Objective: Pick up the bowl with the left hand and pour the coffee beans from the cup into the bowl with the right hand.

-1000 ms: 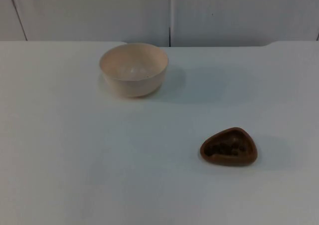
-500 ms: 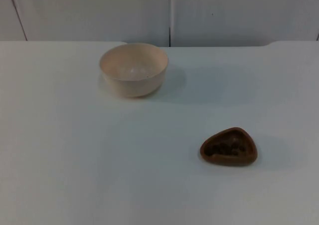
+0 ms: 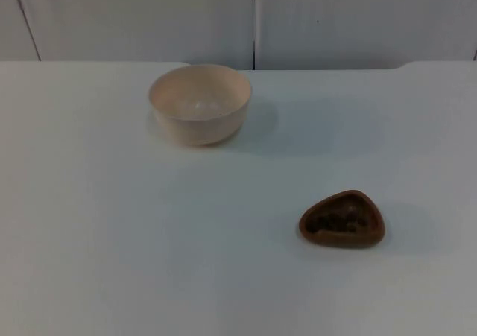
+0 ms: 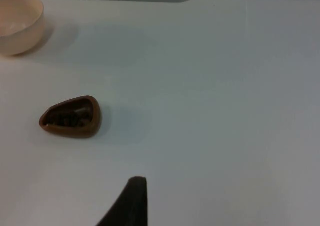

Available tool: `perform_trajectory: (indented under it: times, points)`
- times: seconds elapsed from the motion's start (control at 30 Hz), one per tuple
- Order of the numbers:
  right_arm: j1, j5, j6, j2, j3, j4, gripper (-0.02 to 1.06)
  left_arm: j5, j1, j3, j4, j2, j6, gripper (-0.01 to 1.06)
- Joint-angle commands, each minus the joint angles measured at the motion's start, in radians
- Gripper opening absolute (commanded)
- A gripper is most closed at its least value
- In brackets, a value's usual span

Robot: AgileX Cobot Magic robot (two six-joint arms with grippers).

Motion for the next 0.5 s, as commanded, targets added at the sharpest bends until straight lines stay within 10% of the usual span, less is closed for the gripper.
perform_trajectory:
  times: [0.0,0.47]
  points:
    - [-0.005,-0.011,-0.010,-0.002,0.002,-0.003,1.05,-0.010,0.002,-0.033,-0.037,0.038,0.039,1.05]
    - [-0.005,-0.011,-0.010,-0.002,0.002,-0.003,1.05,-0.010,0.002,-0.158,-0.130,0.208,0.131,1.05]
